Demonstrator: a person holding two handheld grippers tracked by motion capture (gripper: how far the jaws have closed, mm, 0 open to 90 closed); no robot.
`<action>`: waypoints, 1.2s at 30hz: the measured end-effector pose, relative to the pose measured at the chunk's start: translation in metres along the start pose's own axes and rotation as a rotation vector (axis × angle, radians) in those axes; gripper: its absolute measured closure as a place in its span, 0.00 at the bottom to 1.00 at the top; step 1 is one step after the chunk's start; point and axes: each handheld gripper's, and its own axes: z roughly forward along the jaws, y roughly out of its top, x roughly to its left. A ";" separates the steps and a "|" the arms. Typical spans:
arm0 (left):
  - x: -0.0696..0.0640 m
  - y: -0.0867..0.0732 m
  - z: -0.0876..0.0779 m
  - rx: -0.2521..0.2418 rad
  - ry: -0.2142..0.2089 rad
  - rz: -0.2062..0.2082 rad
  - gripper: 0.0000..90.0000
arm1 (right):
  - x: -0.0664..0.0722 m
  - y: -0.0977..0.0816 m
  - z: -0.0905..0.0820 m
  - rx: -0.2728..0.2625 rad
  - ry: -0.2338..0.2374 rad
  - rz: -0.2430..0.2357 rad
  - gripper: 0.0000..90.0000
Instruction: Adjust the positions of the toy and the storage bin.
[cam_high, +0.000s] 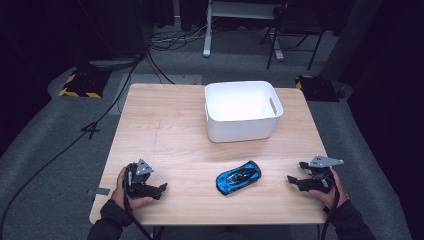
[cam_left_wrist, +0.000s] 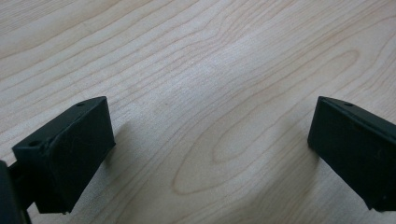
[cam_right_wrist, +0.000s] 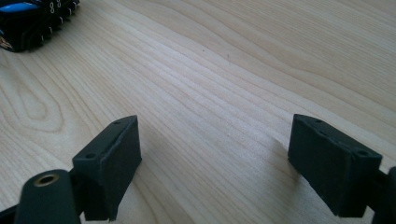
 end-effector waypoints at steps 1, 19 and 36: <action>0.000 0.000 0.000 0.001 0.001 -0.002 0.01 | 0.000 0.000 0.000 0.000 0.000 0.000 0.19; -0.076 0.037 0.033 0.005 -0.135 0.165 0.01 | 0.000 0.001 0.001 0.002 -0.007 0.004 0.16; -0.140 0.078 0.070 0.005 -0.291 0.305 0.01 | 0.000 0.001 0.001 0.005 -0.002 0.007 0.16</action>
